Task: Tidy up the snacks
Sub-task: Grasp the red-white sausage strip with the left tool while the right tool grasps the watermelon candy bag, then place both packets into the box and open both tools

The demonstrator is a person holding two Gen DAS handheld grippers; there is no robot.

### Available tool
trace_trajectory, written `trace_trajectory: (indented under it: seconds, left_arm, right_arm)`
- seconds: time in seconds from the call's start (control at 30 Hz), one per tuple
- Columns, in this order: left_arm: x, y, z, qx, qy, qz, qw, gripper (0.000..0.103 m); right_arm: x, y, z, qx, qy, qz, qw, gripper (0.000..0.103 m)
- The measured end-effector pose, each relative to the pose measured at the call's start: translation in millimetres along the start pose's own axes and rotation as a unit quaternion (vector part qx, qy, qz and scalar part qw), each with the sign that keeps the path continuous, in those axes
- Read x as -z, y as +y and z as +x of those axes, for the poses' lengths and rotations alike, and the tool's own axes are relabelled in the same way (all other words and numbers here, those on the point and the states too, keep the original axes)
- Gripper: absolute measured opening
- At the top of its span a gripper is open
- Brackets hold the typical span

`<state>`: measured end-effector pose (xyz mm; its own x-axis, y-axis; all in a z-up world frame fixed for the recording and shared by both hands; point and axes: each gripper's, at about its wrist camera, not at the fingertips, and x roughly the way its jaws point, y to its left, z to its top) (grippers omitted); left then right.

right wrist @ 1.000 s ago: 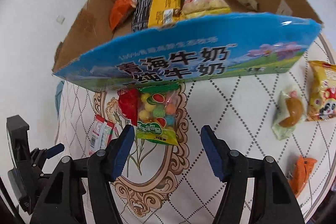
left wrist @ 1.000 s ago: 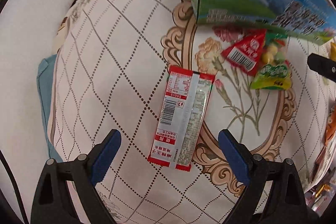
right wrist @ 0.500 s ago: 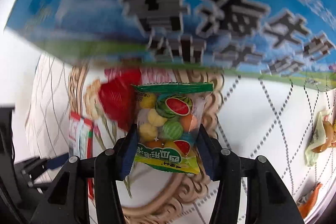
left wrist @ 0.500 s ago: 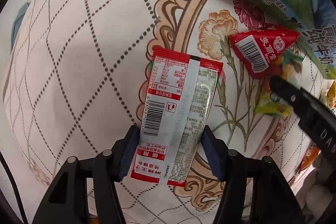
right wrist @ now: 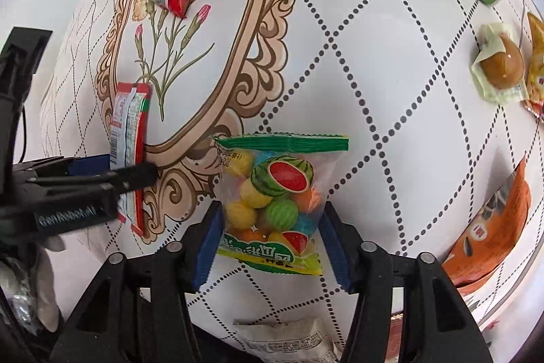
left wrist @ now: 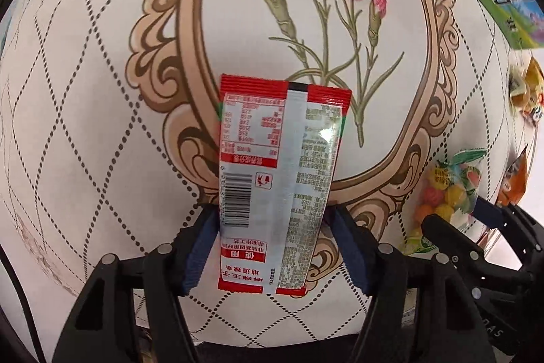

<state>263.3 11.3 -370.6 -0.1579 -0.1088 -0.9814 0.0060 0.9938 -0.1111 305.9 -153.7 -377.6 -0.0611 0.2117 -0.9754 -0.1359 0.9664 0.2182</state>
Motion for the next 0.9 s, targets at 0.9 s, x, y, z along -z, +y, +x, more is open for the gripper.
trace_trajectory:
  seconds: [0.9]
  left_arm:
    - [25.3,-7.8,-140.1,0.091,-0.123,-0.014,0.9881,0.047]
  right_arm:
    - [10.2,-6.5,-81.9,-0.04,-0.11,0.005,0.993,0.054]
